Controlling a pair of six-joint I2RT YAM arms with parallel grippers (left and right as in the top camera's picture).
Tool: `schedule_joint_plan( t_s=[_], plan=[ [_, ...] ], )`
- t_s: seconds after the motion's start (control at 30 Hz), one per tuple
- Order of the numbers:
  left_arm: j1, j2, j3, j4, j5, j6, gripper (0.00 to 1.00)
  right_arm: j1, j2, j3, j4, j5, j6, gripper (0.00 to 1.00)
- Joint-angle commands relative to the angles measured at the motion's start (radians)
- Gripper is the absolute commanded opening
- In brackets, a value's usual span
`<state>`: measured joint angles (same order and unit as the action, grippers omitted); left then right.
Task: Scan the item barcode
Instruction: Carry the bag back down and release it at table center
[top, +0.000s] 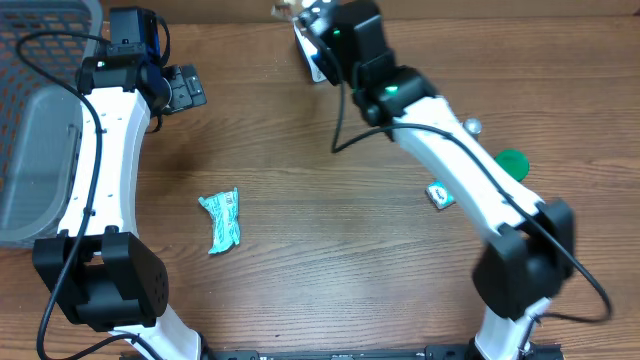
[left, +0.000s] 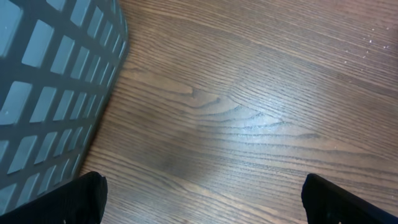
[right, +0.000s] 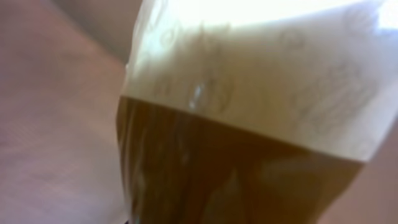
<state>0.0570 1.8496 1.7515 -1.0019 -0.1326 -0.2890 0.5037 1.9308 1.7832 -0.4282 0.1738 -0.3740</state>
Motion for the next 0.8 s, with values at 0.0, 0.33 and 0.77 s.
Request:
schedule_joint_plan(
  t_s=[0.0,0.33,0.77],
  plan=[
    [0.001,-0.011,0.019,0.001,-0.012,-0.003,1.00,-0.045,-0.056,0.011,-0.168,-0.250,0.259,0.04],
    [0.001,-0.011,0.019,0.001,-0.012,-0.003,1.00,-0.120,-0.055,0.010,-0.799,-0.682,0.341,0.04],
    [0.001,-0.011,0.019,0.001,-0.012,-0.003,1.00,-0.120,-0.055,-0.203,-0.958,-0.564,0.341,0.04]
  ],
)
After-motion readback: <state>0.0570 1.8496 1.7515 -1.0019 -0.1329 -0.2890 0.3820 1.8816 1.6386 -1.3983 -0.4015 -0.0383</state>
